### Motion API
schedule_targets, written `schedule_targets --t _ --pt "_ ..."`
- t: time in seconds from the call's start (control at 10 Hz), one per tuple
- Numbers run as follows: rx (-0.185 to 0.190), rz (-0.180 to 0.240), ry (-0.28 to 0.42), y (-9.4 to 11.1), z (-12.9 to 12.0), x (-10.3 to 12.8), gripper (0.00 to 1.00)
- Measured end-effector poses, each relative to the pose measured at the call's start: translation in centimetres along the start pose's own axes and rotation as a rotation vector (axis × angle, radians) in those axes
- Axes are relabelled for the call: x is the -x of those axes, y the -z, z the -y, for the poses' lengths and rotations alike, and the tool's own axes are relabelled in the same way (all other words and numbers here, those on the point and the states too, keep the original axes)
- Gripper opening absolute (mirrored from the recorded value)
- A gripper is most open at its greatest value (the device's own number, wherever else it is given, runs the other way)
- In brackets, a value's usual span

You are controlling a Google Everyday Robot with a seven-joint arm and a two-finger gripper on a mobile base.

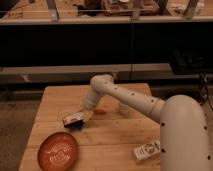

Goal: Place the eraser on the white sponge

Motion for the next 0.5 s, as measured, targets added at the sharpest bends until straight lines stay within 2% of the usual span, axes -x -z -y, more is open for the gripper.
schedule_targets --t 0.3,0.4,0.5 --pt "0.014 -0.005 0.022 -0.35 0.58 0.32 0.59" --pt "0.012 -0.007 0.021 -0.15 0.76 0.12 0.60" --pt "0.015 -0.007 0.027 -0.20 0.90 0.24 0.66"
